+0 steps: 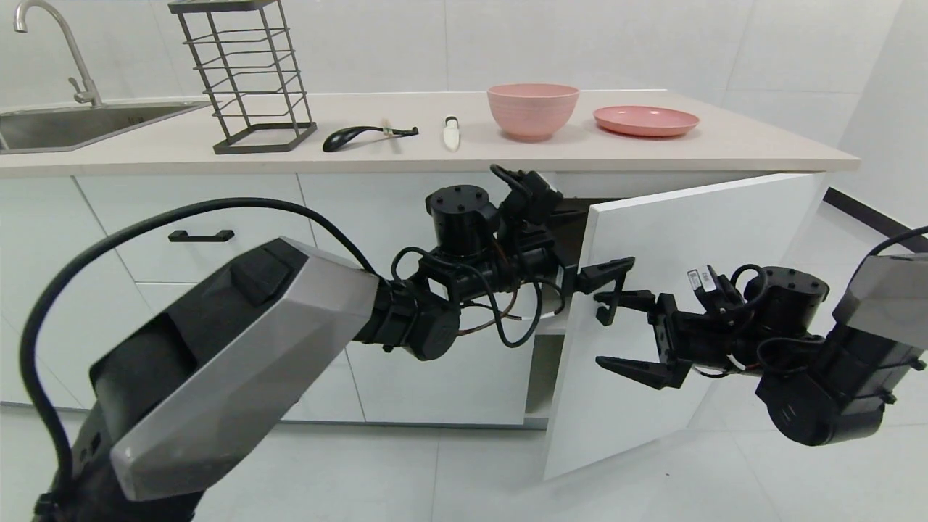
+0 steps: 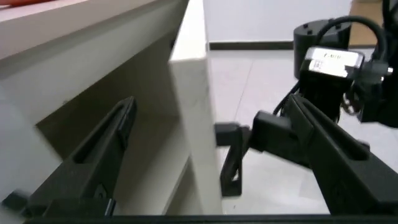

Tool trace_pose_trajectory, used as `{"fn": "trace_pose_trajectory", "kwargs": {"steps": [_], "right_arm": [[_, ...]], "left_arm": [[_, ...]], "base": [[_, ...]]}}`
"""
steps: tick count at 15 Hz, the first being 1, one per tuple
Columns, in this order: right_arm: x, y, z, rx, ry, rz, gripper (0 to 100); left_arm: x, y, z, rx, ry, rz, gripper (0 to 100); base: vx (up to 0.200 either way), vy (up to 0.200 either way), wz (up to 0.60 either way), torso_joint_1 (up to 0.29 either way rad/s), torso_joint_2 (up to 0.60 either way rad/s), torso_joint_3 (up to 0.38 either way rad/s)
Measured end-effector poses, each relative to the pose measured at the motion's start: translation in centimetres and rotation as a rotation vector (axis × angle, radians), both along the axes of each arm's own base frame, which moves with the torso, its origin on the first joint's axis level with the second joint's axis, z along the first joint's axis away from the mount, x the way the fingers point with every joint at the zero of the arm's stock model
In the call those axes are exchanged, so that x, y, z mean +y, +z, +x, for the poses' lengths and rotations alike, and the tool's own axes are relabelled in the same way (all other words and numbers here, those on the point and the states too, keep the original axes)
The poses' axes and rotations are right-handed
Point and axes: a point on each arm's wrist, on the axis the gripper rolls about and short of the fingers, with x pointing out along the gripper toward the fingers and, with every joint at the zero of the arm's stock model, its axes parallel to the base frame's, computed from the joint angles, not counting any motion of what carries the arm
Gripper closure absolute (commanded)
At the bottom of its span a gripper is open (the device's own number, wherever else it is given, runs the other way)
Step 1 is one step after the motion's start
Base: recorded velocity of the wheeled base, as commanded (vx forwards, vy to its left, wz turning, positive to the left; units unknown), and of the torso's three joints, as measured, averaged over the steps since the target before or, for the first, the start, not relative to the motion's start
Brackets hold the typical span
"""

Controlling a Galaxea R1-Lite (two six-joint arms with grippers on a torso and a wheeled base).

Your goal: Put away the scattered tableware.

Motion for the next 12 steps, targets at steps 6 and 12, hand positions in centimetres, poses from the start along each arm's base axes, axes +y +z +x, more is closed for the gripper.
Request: {"fn": "trace_pose_trajectory", "kwargs": {"steps": [6, 12], "right_arm": [[-1.1, -0.5, 2.0, -0.038, -0.011, 0.006, 0], [-3.4, -1.6, 3.3, -0.038, -0.085, 0.004, 0]], "left_arm": [[-3.1, -1.1, -1.9, 0.024, -0.063, -0.016, 0], [-3.5, -1.1, -2.2, 0.027, -0.08, -0.014, 0]], "base": [[0.0, 0.0, 0.0, 0.0, 0.0, 0.0], [0.0, 0.0, 0.0, 0.0, 0.0, 0.0]]}}
